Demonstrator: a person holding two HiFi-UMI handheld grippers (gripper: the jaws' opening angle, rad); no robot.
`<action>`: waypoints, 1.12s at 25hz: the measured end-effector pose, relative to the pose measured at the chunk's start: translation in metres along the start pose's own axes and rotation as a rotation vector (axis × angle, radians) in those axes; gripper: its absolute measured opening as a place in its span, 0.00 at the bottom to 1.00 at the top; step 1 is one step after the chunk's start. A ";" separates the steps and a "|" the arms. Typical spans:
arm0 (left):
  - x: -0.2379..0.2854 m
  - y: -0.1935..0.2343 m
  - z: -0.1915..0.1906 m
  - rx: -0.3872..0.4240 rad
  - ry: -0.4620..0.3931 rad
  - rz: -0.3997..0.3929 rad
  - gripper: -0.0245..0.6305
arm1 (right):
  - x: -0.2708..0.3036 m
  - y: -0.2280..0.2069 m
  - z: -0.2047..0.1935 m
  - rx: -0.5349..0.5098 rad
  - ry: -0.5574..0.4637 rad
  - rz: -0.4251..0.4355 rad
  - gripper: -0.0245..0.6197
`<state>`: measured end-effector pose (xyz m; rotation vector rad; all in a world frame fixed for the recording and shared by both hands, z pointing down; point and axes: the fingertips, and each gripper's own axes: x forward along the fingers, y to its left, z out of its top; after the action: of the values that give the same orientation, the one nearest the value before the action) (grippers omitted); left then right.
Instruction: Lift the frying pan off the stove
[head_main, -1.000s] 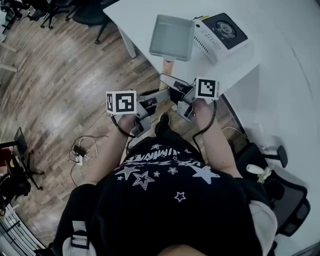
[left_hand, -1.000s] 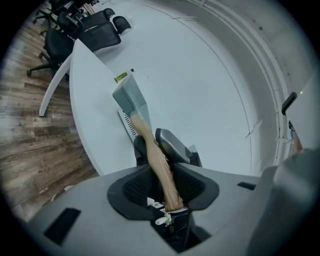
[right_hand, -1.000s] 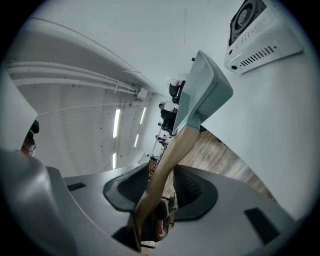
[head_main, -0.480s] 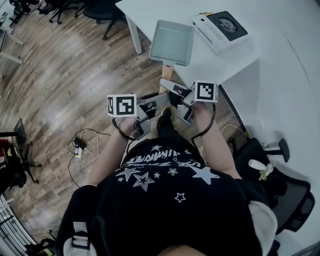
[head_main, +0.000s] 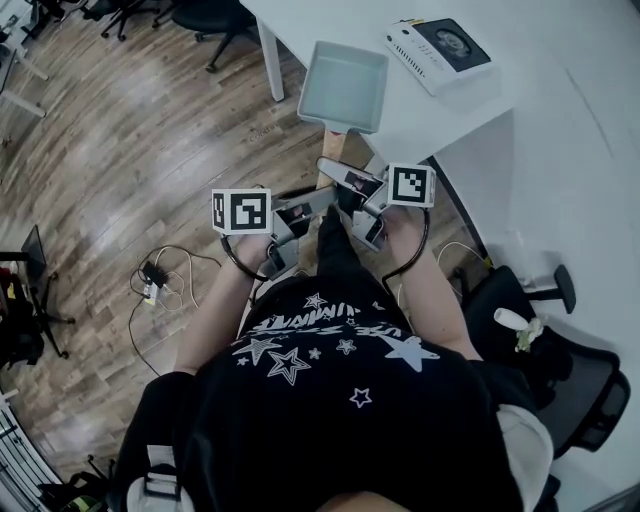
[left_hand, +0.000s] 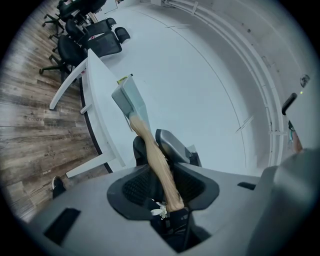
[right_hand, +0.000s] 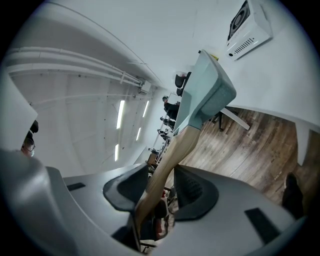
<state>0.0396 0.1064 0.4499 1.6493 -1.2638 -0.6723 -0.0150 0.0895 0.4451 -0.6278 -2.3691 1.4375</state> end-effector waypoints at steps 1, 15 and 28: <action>0.000 -0.001 -0.006 -0.001 0.000 0.000 0.26 | -0.003 0.001 -0.005 0.004 0.001 -0.001 0.29; -0.001 -0.010 -0.028 -0.014 -0.002 0.004 0.26 | -0.014 0.010 -0.024 0.002 0.028 0.009 0.29; 0.002 -0.017 -0.040 -0.002 0.008 0.016 0.26 | -0.028 0.014 -0.031 -0.009 0.024 0.032 0.29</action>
<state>0.0815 0.1194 0.4519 1.6370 -1.2694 -0.6564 0.0261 0.1048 0.4457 -0.6851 -2.3583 1.4253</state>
